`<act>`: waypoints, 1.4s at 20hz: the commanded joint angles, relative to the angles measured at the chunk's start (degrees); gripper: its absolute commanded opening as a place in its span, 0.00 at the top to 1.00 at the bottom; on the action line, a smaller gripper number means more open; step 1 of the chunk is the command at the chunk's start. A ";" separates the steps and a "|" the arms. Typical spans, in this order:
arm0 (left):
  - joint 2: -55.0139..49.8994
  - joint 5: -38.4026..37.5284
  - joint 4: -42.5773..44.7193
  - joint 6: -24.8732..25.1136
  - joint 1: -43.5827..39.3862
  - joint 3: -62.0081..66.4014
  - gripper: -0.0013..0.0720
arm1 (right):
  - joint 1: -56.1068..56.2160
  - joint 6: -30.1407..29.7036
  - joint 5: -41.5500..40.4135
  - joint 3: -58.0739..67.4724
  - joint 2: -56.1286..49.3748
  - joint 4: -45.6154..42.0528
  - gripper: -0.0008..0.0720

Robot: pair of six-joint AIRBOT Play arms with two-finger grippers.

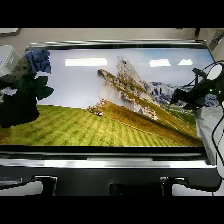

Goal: Fold the clothes and pants, and hang the long-sleeved shirts on hangers.

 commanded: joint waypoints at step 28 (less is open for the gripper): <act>11.69 41.62 -51.95 17.20 24.52 -16.09 0.95 | 0.09 1.64 16.24 -0.02 0.00 16.98 0.08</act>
